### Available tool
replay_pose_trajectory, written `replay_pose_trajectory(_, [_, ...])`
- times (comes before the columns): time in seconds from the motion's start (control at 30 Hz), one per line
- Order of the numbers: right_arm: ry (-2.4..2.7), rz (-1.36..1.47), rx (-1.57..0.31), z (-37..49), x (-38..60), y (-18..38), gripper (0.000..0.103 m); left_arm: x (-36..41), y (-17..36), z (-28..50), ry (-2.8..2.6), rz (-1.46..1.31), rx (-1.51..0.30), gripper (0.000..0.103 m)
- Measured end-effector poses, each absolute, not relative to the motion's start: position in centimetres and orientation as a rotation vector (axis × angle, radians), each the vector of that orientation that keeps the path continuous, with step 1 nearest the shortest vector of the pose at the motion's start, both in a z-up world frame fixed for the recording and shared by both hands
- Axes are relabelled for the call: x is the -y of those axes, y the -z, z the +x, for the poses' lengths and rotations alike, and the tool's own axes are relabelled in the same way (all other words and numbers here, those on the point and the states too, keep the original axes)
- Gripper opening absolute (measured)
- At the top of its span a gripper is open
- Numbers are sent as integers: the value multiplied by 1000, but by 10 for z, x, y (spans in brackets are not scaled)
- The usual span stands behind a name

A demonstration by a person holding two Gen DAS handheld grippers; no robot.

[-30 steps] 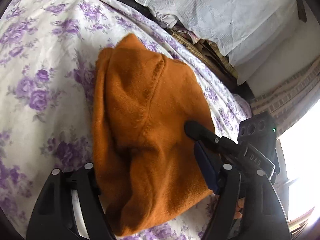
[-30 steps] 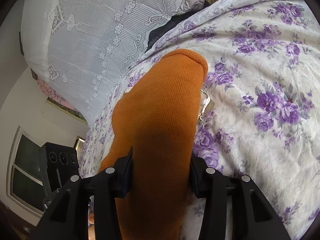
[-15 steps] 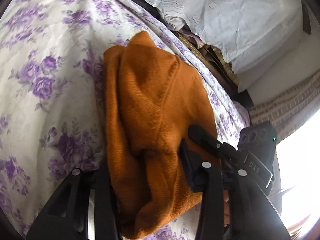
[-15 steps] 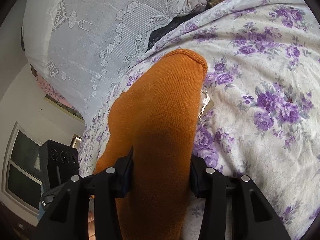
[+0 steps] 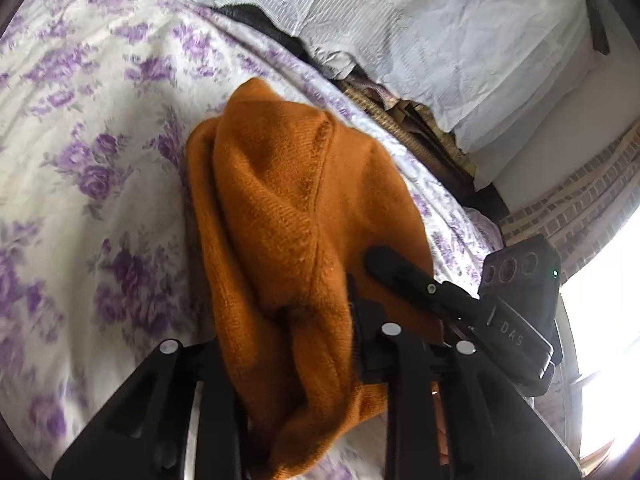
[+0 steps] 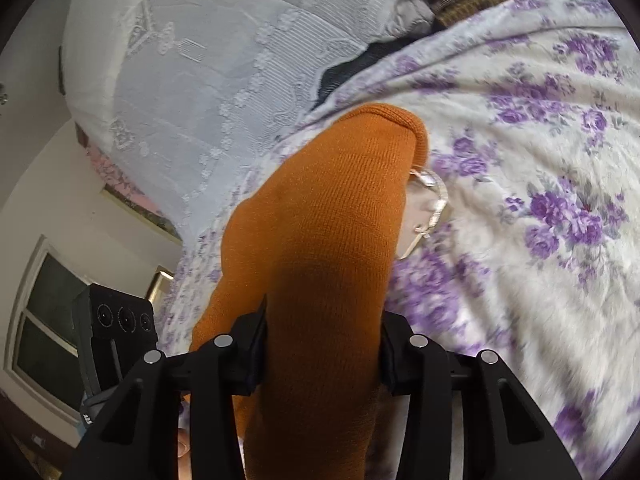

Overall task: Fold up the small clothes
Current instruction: 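Lift and carry the cardigan with both tools toward the stack of folded clothes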

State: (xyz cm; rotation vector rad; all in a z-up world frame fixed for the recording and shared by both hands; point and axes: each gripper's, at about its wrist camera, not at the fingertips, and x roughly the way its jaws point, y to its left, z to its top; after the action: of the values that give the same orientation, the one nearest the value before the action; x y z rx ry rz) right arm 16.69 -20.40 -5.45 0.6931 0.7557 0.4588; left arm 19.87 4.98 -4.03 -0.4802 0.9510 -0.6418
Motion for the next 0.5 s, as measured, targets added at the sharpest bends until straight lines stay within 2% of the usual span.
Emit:
replay_pose_trajectory(0.23, [-592,652,-748,137,169,29,44,-91,18,143,591,-510,-886,24])
replay_pose_trajectory(0.5, [-813,574,-765,85,96,-6,44,-163,-22,31,435,-507,-791,24])
